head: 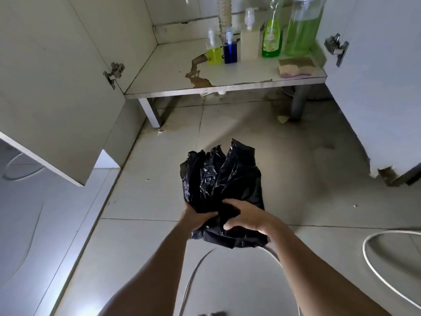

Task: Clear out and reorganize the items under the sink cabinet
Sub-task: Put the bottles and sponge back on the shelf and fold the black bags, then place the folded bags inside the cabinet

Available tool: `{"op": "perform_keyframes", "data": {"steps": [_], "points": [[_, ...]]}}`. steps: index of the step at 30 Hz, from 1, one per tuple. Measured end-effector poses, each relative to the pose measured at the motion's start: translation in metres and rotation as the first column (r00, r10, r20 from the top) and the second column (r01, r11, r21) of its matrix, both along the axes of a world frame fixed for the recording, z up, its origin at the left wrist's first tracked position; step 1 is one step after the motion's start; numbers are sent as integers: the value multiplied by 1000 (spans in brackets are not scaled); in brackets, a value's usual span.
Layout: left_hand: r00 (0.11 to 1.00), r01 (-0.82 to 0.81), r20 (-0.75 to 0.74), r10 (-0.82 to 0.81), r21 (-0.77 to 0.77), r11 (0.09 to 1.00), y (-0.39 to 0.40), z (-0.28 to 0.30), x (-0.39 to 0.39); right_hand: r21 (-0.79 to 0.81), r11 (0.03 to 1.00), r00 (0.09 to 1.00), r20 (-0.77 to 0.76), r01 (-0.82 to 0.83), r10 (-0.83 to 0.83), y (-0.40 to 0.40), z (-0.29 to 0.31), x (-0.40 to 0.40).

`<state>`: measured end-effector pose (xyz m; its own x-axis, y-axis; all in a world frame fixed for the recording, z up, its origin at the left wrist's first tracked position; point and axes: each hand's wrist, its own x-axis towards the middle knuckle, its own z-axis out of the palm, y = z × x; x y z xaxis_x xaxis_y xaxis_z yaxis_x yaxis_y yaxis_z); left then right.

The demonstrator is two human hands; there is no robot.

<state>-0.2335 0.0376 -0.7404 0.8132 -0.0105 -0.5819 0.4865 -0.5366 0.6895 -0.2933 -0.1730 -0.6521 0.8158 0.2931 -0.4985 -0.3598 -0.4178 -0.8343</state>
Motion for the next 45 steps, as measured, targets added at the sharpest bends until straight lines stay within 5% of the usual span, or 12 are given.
{"op": "perform_keyframes", "data": {"steps": [2,4,5,7,11,17,20,26,32,38,42,45], "points": [[999,-38,-9,38,67,997,-6,6,-6,100,955,960,-22,281,-280,-25,-4,1],[997,-72,-19,76,162,984,-15,31,-12,-88,825,829,20,558,-558,-50,-19,-1],[996,-83,-18,88,177,981,-16,34,-13,-255,781,813,38,570,-580,-58,-27,-5],[994,-84,-57,91,122,989,-16,42,-13,-401,789,854,-28,466,-519,-55,-40,-15],[975,-98,-210,79,-79,992,-11,54,-10,-229,839,803,-252,493,-540,-29,-52,-14],[967,151,-216,-136,57,987,-10,108,59,-172,895,854,-269,412,-445,-27,-16,41],[894,323,-377,-242,170,931,5,151,104,-126,949,902,-295,290,-315,-18,24,84],[738,522,-557,-381,112,846,36,240,162,-224,974,977,-201,21,-67,2,120,164],[764,510,-495,-413,72,857,53,335,183,-239,971,998,-43,25,-36,4,236,190],[902,381,-240,-360,48,923,63,422,191,-187,971,980,159,147,-118,17,323,187],[992,123,22,-122,-65,990,65,422,182,53,970,971,17,236,-237,21,316,178],[996,0,86,7,-89,996,66,405,182,117,955,962,-60,272,-266,34,296,173]]}}
